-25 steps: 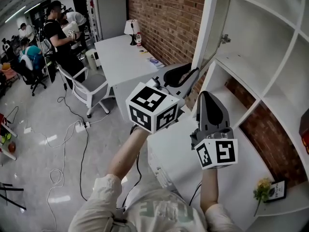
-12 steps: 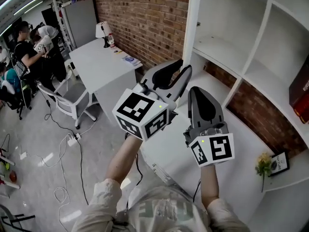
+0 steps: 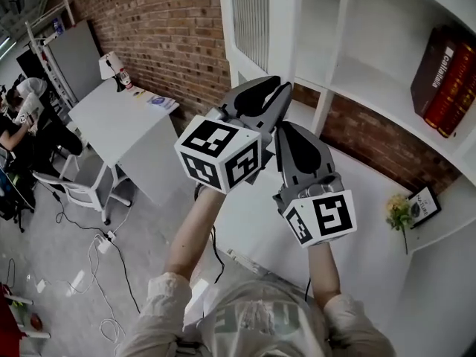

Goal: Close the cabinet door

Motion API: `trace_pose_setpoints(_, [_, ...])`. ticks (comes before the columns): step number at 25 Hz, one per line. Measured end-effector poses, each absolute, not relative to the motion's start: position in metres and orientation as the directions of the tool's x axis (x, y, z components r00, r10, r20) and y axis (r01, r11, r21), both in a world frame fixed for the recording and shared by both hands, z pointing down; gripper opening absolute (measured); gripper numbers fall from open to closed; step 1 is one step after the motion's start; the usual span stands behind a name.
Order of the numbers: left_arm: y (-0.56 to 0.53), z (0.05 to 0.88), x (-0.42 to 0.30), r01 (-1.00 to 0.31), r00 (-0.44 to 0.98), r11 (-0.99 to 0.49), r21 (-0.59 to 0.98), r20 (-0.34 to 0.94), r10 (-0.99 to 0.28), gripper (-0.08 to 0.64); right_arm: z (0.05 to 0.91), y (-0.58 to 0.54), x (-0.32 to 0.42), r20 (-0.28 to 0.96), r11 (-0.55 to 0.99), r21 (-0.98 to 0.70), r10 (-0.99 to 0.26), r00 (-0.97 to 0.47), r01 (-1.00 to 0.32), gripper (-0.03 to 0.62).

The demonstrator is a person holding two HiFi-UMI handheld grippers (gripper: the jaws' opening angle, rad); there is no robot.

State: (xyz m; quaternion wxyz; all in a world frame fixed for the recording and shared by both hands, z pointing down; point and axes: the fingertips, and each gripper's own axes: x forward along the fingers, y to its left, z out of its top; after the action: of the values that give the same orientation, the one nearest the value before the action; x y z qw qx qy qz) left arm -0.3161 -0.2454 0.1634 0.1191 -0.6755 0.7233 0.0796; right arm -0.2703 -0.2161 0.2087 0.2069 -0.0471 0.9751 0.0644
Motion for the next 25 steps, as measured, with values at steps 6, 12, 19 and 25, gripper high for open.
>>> trace_pose_setpoints(6, [-0.295,0.163,-0.312,-0.998,-0.027,0.038,-0.041,-0.243,-0.97,0.084,0.209,-0.249,-0.247,-0.406,0.968,0.067,-0.195,-0.893,-0.242,0.018])
trace_pose_setpoints(12, [-0.317,0.164,-0.316,-0.999,-0.017,0.025,-0.025,-0.257,-0.966,0.077,0.22,-0.278,-0.221,-0.372,0.93,0.082,-0.304,-0.877,-0.357,0.018])
trace_pose_setpoints(19, [-0.346,0.164,-0.32,-0.998,-0.012,-0.005,0.061,-0.269,-0.963,0.063,0.23,-0.311,-0.189,-0.337,0.887,0.08,-0.405,-0.85,-0.455,0.018])
trace_pose_setpoints(25, [-0.36,0.163,-0.328,-0.997,-0.016,-0.004,0.077,-0.266,-0.964,0.026,0.233,-0.319,-0.18,-0.325,0.869,0.085,-0.438,-0.838,-0.487,0.018])
